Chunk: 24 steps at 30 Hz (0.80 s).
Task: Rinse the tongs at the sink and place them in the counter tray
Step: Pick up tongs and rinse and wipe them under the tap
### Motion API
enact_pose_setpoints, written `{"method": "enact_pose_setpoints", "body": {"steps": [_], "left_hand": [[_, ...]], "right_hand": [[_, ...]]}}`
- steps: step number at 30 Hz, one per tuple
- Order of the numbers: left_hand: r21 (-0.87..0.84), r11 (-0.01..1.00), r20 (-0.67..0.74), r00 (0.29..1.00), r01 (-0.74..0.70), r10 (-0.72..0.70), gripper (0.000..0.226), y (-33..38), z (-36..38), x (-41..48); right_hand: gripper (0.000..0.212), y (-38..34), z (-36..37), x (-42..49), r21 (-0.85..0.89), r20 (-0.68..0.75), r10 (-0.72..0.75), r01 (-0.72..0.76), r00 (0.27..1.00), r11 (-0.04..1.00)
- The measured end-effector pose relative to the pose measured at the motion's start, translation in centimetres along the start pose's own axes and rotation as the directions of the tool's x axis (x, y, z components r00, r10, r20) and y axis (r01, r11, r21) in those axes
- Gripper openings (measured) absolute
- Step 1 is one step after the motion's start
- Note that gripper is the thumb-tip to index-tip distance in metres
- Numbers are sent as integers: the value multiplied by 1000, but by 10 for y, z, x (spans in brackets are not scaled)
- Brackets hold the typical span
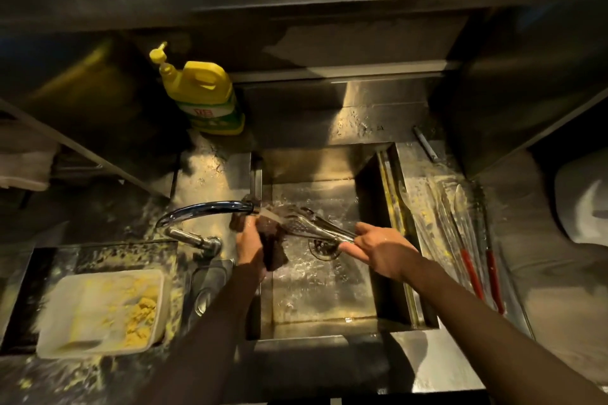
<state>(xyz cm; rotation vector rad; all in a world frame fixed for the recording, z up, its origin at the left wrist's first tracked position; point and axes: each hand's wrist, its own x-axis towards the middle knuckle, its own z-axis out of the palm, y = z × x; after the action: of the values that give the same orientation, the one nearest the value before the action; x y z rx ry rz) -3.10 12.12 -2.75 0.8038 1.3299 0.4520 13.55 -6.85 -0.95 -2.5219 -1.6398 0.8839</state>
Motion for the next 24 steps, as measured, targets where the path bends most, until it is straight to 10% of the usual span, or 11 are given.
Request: {"method": "enact_pose_setpoints", "body": {"steps": [4,10,14,24], "left_hand": [[-387,892,105,972,236,-211,37,-1,-1,-10],[-468,821,156,945,328,-289,36,-17,11,-3],[-378,843,276,916,383,-293,78,-22,17,-4],[-141,955,120,962,260,-244,29,-34,27,-3]], "right_hand": [[91,1,22,-14,192,-129,68,-43,989,980],[59,-40,44,-9,293,-31,70,-57,997,954],[53,-52,44,-6,364,-38,60,-43,997,931],[50,-72,33,-5,541,50,53,-72,997,838]]}}
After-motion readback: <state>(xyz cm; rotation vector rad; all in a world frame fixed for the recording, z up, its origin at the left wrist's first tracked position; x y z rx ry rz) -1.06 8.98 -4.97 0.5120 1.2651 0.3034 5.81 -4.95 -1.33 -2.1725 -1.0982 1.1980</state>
